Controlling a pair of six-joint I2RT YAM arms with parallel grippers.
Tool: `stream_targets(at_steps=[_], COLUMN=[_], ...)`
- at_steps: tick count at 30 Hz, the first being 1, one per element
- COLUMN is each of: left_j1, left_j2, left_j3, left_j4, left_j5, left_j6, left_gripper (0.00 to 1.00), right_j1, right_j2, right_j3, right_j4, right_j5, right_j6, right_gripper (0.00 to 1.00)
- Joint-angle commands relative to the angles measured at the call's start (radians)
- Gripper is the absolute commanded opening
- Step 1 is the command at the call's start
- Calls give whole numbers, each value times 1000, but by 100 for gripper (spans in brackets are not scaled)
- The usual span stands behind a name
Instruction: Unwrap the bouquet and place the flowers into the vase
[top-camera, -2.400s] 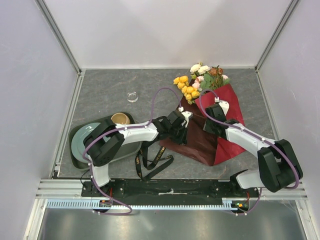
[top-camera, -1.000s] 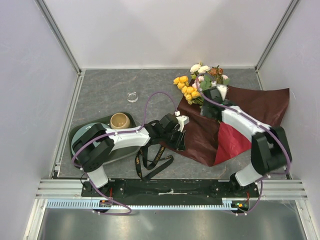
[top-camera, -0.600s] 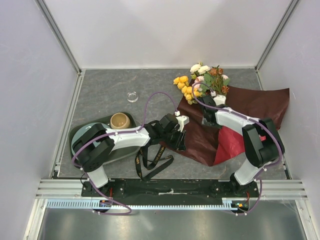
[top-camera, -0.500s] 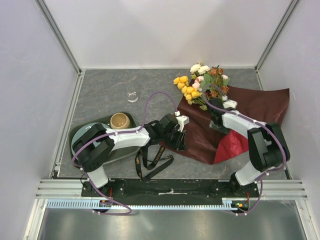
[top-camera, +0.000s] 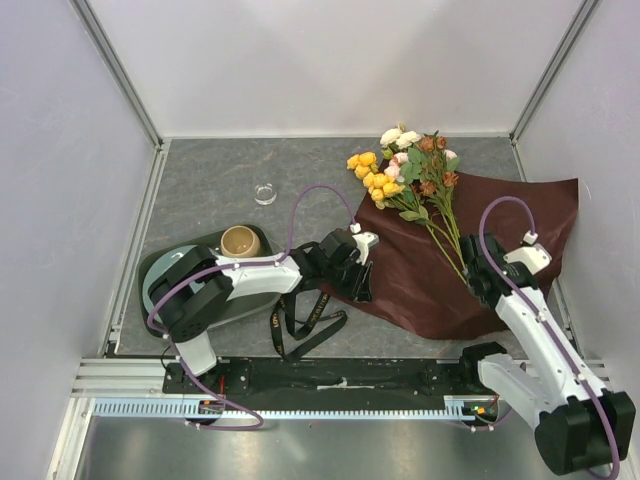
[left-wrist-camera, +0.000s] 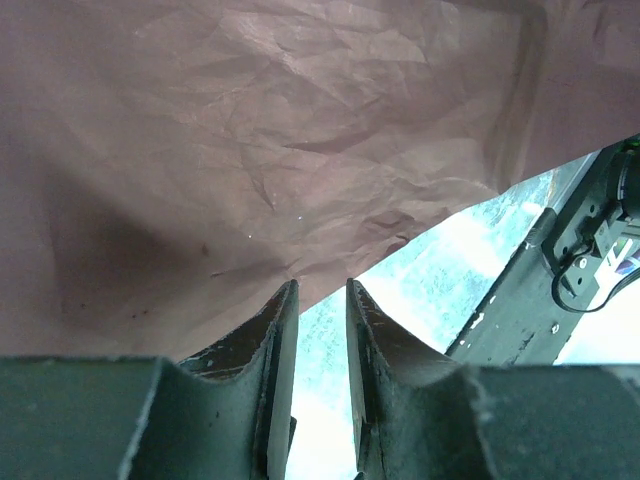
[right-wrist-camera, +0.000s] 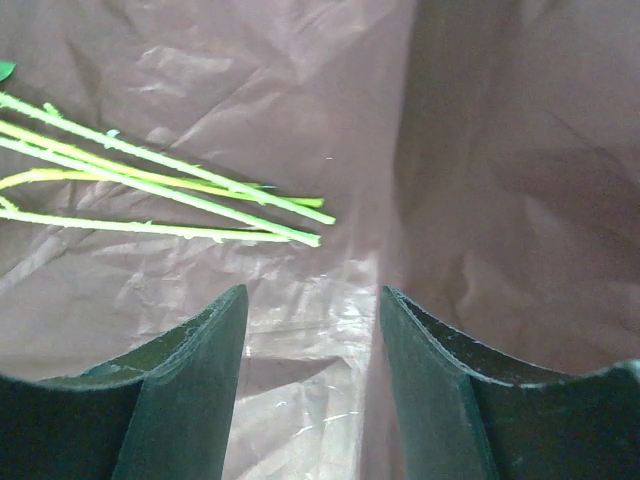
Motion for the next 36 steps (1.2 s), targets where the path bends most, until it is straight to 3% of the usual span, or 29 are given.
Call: stream_targets(at_steps=[1,7,14,18,22,28,33,34,36], left_j1=[6,11,17,19,25,29,29,29,31], left_j2=[12,-6,-225,-360,-471,-576,-627,-636,-664], left_j3=[-5,-1,4,16,19,18,-2,-8,-18], left_j4=[48,38,29,-35,-73,-123,-166,-173,-196], left_j5=[17,44,102,52,2,-35,-53,-56,-69], left_j6=[0,-15,-56,-39,-23,-13,-7,-6,2], left_gripper=[33,33,44,48,51,55,56,56,56], right_j1=[-3,-20,-63,-74,-74,-72,-72,-72,-70], right_j2=[-75,-114,-54,-6,92,294,596,635,730], right_j3=[13,-17,-38,-42,33,138,333,393,444], right_j4=[-202,-215,-135,100,320,577,571,565,552], right_j5=[75,17,-20,-77,-180,-290,-264,-229,-202], right_j6=[159,198,155,-49,-413,-630,-777,-800,-859], right_gripper=[63,63,61,61,68,70,55,48,45])
